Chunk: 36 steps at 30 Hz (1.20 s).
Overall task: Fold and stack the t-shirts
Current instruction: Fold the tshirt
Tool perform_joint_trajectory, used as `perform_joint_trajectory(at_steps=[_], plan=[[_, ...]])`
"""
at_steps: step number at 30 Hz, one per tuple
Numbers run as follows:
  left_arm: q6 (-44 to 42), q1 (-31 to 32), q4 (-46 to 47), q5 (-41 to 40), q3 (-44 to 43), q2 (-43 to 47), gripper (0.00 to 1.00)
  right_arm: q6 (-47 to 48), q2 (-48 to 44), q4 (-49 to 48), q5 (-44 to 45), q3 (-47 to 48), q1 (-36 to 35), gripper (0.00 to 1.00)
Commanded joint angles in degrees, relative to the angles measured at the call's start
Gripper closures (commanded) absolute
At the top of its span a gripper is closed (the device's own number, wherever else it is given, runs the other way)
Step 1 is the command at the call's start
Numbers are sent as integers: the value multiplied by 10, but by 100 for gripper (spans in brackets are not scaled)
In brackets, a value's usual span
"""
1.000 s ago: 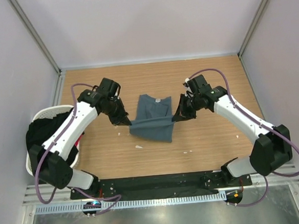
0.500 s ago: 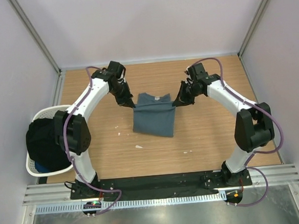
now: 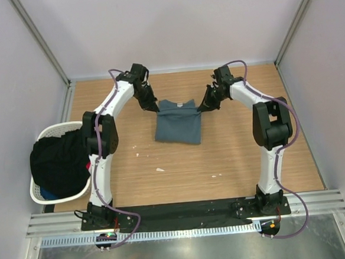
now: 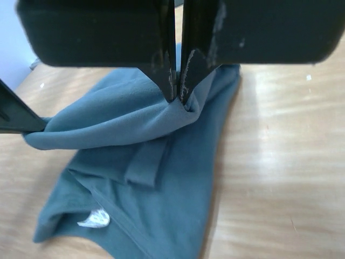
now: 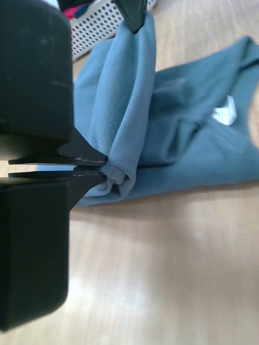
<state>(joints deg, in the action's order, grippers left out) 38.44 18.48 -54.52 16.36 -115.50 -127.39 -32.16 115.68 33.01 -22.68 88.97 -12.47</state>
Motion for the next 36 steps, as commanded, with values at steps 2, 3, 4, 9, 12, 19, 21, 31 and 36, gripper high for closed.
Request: perform_joint_trajectory(at_steps=[2, 3, 4, 9, 12, 19, 21, 31, 36], plan=[[-15, -20, 34, -37, -47, -29, 95, 29, 42, -11, 17, 70, 11, 99], [-17, -24, 38, -37, -65, -46, 89, 27, 52, -19, 16, 77, 13, 99], [-18, -26, 37, -41, -77, -53, 83, 25, 56, -24, 16, 81, 17, 99], [-23, -40, 19, -63, -136, -74, 25, 25, 75, -25, 10, 132, 39, 50], [-28, -44, 15, -64, -140, -35, 23, 55, 66, -8, 3, 177, 39, 44], [28, -18, 220, 12, 77, 154, 40, 80, -34, -77, -47, 99, 25, 51], [41, 2, 250, 21, 115, 162, 53, 76, -52, -113, -52, 48, 20, 57], [119, 22, 371, 68, 121, 37, 87, 68, 19, -173, -70, 8, 11, 79], [99, 18, 346, 7, 99, 0, 92, 59, 67, -187, -47, 45, 11, 79]])
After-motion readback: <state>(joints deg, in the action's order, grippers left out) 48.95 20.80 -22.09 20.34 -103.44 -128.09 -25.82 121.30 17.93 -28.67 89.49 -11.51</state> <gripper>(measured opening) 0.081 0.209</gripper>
